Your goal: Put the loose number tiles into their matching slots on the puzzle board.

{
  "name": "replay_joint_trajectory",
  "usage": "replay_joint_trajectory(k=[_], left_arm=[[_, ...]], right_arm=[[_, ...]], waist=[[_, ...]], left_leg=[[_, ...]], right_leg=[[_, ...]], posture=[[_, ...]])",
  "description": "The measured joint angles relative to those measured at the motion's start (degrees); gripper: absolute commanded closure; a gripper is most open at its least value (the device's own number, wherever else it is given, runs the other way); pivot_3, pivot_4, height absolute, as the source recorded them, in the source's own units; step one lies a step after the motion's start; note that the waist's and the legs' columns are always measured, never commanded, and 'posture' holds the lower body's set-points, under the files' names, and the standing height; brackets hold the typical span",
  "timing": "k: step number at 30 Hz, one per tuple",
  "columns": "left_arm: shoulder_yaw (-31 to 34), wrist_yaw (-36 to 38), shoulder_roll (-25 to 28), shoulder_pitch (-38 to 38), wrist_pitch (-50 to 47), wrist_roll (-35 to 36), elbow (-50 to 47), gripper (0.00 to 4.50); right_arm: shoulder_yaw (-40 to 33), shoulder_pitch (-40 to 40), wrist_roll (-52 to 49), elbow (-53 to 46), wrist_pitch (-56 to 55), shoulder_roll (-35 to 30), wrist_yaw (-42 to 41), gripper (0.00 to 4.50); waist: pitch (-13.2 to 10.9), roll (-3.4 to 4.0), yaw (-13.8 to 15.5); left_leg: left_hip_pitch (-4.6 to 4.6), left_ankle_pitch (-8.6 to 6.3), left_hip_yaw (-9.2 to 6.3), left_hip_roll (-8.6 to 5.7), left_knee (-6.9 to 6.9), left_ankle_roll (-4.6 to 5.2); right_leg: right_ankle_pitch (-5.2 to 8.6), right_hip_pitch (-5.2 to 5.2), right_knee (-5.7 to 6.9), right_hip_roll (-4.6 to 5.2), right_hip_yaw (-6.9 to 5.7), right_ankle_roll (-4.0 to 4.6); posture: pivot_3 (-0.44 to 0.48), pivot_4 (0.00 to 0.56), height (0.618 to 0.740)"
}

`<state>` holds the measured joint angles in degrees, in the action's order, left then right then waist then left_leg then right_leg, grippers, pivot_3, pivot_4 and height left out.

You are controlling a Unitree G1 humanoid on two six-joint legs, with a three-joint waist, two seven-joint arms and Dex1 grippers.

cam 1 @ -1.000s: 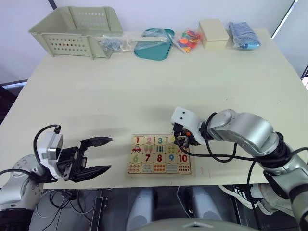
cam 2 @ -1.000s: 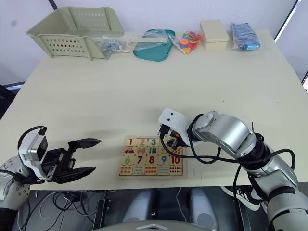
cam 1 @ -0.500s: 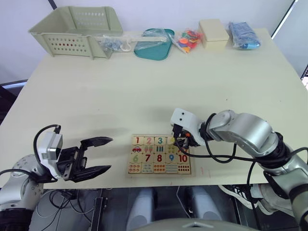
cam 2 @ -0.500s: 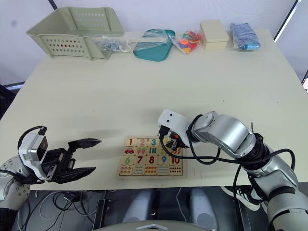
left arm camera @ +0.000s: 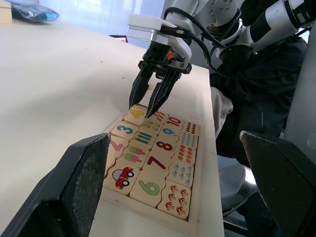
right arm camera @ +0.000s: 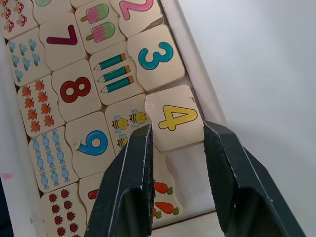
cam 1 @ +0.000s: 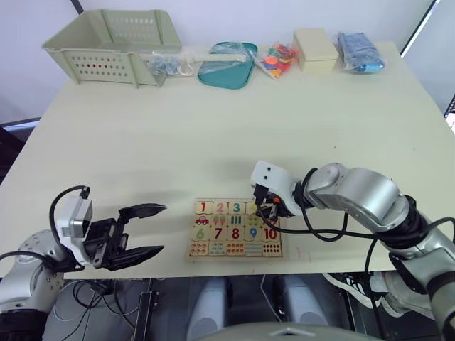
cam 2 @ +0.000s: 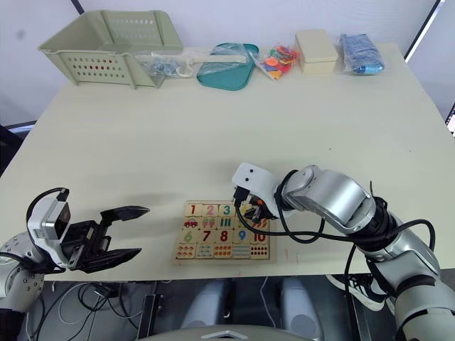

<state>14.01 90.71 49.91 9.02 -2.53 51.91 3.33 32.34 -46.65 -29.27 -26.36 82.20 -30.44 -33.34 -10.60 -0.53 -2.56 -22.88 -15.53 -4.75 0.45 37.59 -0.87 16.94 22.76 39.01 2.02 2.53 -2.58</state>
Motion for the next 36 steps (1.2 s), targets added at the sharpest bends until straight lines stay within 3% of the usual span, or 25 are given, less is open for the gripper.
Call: replay_joint_trajectory(k=[36], left_arm=[[1.37, 0.00, -2.32, 0.07, -2.96, -1.38, -1.73, 0.00]], right_arm=[[0.53, -0.01, 0.32, 0.51, -1.13, 0.36, -0.16, 3.58]], waist=[[0.00, -0.01, -0.01]], left_leg=[[0.00, 0.00, 0.00, -0.01, 0.04, 0.00]], right_leg=[[0.00, 0.00, 0.03, 0.00, 0.00, 0.00]], posture=[[0.000, 0.150, 0.740]])
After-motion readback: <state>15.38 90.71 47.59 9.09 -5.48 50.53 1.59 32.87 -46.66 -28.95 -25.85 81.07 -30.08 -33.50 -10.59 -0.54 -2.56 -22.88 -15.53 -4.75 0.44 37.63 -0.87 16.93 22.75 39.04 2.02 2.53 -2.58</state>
